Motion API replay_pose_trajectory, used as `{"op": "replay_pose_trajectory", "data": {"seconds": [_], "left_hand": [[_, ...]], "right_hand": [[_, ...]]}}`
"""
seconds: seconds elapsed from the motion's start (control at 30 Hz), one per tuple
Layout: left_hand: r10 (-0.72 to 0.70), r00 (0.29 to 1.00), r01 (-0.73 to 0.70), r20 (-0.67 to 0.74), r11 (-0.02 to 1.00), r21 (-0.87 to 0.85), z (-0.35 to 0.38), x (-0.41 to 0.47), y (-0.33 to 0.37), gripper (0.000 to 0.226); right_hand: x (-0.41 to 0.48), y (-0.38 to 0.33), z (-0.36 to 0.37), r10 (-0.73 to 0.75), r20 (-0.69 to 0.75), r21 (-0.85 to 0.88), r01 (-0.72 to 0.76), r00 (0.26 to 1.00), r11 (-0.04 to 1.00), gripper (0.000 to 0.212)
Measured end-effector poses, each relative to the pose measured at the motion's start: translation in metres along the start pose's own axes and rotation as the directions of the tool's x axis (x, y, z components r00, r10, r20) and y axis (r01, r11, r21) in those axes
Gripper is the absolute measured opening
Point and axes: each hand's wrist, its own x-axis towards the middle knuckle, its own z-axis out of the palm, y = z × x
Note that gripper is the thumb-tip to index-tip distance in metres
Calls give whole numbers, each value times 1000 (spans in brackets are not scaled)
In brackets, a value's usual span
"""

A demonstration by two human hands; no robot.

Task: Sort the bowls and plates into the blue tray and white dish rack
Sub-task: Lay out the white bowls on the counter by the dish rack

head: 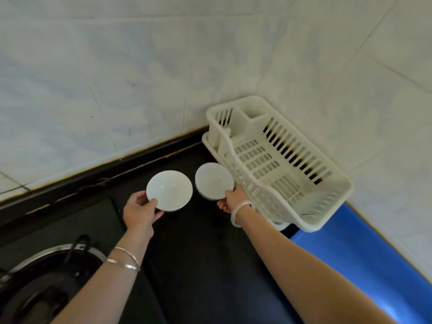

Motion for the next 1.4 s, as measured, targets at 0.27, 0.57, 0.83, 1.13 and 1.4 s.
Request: {"op": "replay_pose_trajectory", "data": {"seconds": [0.27, 0.57, 0.83, 1.13, 1.4], "left_hand": [[-31, 999, 30, -44, 1000, -8, -1, 17, 1, 32], [2, 1000, -2, -25, 1000, -8, -3, 20, -4, 37], [-284, 932, 343, 224, 891, -298, -11, 11, -15, 46], [-270, 953, 302, 137, 874, -381, -1, 19, -5, 41], [-243, 964, 265, 107, 851, -453, 10, 31, 6, 39]], "right_hand": [[19, 2, 19, 13, 7, -30, -12, 1000, 999, 36], [16, 4, 18, -17, 58, 43, 15, 998, 999, 18], [10, 9, 3, 63, 167, 370, -122, 984, 921, 34], [23, -19, 26, 21, 143, 490, -89, 989, 867, 40], [47, -42, 51, 23, 136, 479, -86, 990, 874, 39]]}}
